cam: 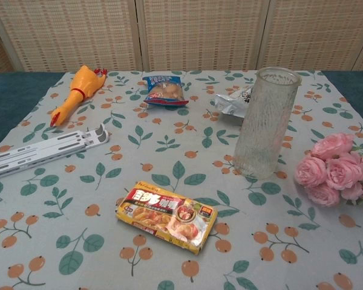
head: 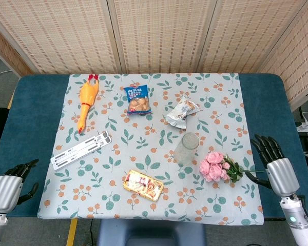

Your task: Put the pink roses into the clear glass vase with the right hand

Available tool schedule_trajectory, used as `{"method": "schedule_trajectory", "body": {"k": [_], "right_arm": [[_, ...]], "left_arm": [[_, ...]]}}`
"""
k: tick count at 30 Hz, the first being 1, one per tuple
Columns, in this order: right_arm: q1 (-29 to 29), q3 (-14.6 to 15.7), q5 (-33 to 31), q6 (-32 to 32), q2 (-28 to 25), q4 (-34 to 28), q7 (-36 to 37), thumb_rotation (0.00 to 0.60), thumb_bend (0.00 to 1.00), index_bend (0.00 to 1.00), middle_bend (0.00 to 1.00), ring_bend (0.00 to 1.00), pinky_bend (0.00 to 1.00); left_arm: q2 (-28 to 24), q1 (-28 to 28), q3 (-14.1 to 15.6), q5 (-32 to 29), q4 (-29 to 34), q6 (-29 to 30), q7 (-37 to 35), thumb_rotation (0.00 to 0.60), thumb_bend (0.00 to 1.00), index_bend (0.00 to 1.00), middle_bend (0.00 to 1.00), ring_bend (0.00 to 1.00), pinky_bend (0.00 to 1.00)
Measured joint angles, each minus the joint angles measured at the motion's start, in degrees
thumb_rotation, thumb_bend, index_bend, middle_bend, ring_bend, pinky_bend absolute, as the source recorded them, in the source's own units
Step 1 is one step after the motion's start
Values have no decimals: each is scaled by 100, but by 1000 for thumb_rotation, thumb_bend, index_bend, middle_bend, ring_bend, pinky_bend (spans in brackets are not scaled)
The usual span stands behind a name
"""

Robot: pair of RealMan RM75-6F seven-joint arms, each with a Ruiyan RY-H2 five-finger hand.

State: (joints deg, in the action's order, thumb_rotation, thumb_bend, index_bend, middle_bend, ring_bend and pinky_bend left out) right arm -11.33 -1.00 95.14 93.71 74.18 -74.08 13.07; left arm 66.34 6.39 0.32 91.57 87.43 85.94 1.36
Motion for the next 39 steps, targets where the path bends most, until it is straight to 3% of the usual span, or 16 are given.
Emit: {"method": "schedule_trajectory", "body": {"k": [5,6,7,8,10,11,12,14,23,30,36,39], "right_arm": [[-11,35,31,-122,-24,-38,20,600,70,0,9,0,64],[-13,41,42,-144,-23,-44,21,600,71,0,45,1,80],[-14,39,45,-146,-16,-41,8,600,71,4,141,56,131],[-14,28,47,-136,0,-28,-20,600,71,16,245,144,200],[-19,-39,47,-63,87,52,-146,600,70,78,609,582,554],[-26,-72,41,-31,150,104,-214,600,67,104,704,711,673],[-46,-101,37,-24,237,162,-305,600,60,127,765,799,762],[-94,-110,31,-120,301,183,-385,600,35,168,834,871,840],[-626,-173,-462,-1835,-12,-553,-1255,600,0,234,927,968,948],[-1185,-303,-1938,-3735,-415,-1534,-2237,600,0,197,942,986,963],[-1741,-432,-3033,-5072,-664,-1981,-2152,600,0,215,952,994,972],[-1926,-449,-3247,-5247,-665,-2007,-2109,600,0,238,958,1000,977]], "left_arm": [[-3,-5,0,-3,9,6,1,600,371,166,292,303,461],[-8,-5,1,-2,14,4,-14,600,370,166,292,303,460],[-11,-3,1,0,14,4,-30,600,371,166,292,303,461],[-13,-3,-2,-2,10,6,-46,600,371,166,293,303,460],[-16,-6,-9,-22,-10,5,-73,600,370,166,293,303,460],[-18,-8,-8,-33,-14,0,-90,600,370,166,293,303,461],[-24,-12,-8,-49,-15,-8,-120,600,371,166,293,303,461],[-40,-21,-11,-68,-15,-5,-159,600,371,166,293,303,460],[-53,-58,-25,-1,43,122,-54,600,371,166,295,303,460],[-64,-64,-43,-38,38,121,-102,600,372,166,295,303,460],[-71,-74,-38,11,45,166,-105,600,371,167,295,303,460],[-71,-74,-39,-9,41,146,-115,600,372,166,295,303,460]]}}
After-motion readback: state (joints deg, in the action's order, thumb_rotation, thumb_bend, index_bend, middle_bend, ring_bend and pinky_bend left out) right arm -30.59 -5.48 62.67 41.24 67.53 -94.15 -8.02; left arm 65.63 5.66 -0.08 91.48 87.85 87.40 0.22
